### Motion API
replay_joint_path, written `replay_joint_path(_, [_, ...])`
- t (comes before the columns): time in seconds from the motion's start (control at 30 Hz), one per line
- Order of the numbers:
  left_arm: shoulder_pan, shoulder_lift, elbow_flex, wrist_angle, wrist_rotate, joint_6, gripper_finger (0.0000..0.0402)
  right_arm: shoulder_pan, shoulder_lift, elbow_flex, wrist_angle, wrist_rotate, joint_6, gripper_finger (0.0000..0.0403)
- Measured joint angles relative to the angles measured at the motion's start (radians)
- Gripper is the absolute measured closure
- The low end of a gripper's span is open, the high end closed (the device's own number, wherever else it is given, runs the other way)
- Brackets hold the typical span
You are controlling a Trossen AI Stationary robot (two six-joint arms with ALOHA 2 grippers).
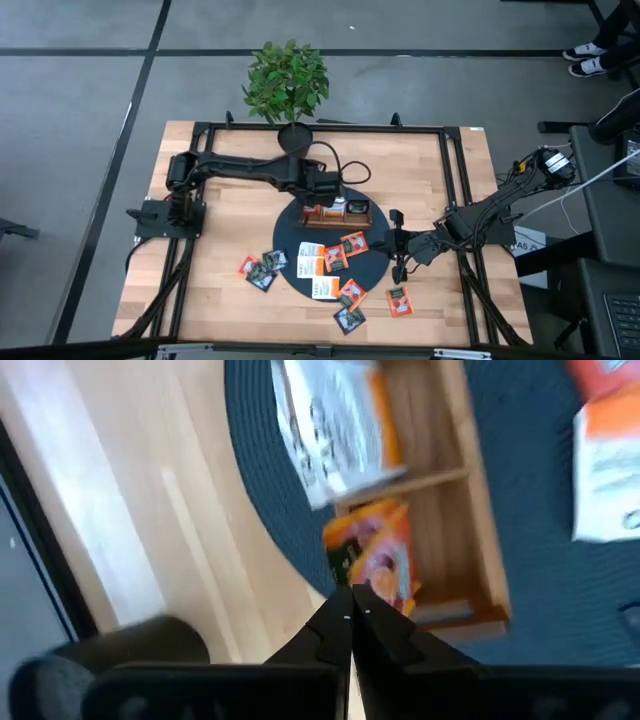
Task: Pick & Place Tea
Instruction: Put the orange tea bag into the left side of the wooden organizer
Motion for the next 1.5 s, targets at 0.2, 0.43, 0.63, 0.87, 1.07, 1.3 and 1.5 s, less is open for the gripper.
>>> replay_joint_path(0.2, [-0.006, -0.001, 0.011, -0.001, 0.024, 0.014, 0.0399, 0.0, 0.0, 0.0, 0.0, 0.0, 0.003, 0.0377])
replay_joint_path(0.43, [-0.017, 0.006, 0.011, -0.006, 0.018, 0.014, 0.0399, 0.0, 0.0, 0.0, 0.0, 0.0, 0.003, 0.0377])
replay_joint_path(0.63, [-0.016, 0.052, 0.011, -0.013, 0.015, 0.02, 0.0399, 0.0, 0.0, 0.0, 0.001, 0.0, 0.003, 0.0377])
replay_joint_path(0.87, [-0.01, 0.087, 0.011, -0.049, -0.043, 0.024, 0.0399, 0.0, 0.0, 0.0, 0.0, 0.0, 0.003, 0.0377])
replay_joint_path(1.07, [-0.01, 0.083, 0.011, -0.049, -0.044, 0.022, 0.0399, 0.0, 0.0, 0.0, 0.0, 0.0, 0.003, 0.0377])
replay_joint_path(1.3, [-0.011, 0.083, 0.011, -0.046, -0.016, 0.003, 0.0399, 0.0, 0.0, 0.0, 0.0, 0.0, 0.002, 0.0377])
replay_joint_path(1.5, [-0.011, 0.083, 0.011, -0.036, -0.016, -0.018, 0.0399, 0.0, 0.0, 0.0, 0.0, 0.0, 0.003, 0.0377])
